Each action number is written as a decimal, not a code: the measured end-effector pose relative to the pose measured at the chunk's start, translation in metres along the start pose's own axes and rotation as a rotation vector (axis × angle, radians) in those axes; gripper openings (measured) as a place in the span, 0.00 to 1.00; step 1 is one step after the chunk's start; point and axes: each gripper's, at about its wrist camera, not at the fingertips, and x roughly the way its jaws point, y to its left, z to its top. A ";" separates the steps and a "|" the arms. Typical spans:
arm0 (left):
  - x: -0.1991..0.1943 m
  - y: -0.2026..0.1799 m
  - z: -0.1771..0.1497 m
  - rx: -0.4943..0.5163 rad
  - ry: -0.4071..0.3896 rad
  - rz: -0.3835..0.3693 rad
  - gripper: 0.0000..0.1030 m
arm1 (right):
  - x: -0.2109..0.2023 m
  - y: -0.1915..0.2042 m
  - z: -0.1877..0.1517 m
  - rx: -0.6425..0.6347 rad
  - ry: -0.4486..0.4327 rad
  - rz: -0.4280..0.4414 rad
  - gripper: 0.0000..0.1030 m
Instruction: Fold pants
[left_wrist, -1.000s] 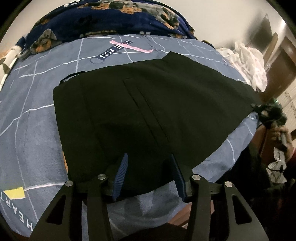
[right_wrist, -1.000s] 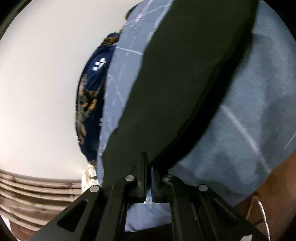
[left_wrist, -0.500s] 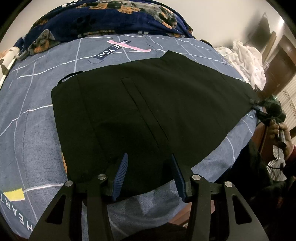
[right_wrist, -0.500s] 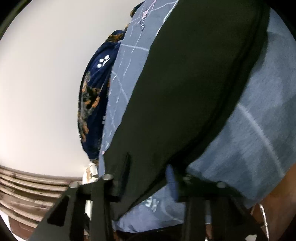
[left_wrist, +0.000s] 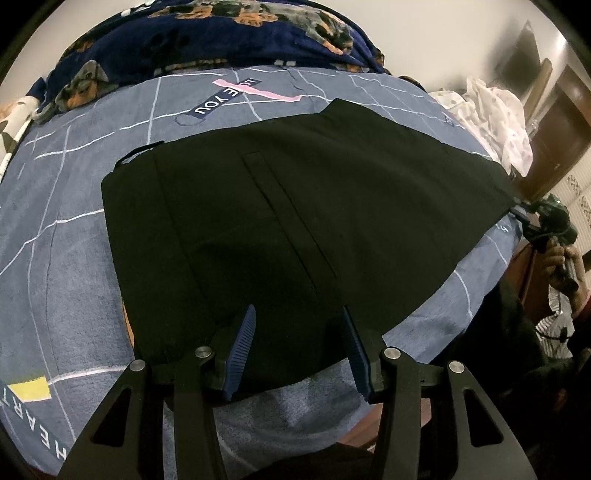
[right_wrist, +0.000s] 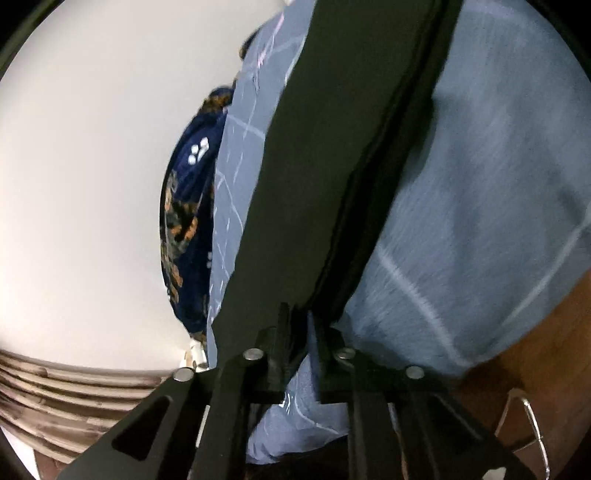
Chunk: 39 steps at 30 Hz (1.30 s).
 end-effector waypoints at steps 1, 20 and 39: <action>0.000 0.000 0.000 -0.002 0.002 0.000 0.49 | -0.008 0.000 0.003 -0.003 -0.032 -0.005 0.29; -0.025 0.005 0.002 -0.053 -0.101 0.011 0.51 | -0.048 -0.022 0.038 0.060 -0.182 -0.086 0.18; -0.050 0.075 -0.043 -0.356 -0.011 -0.049 0.51 | 0.133 0.149 -0.133 -0.417 0.398 0.043 0.46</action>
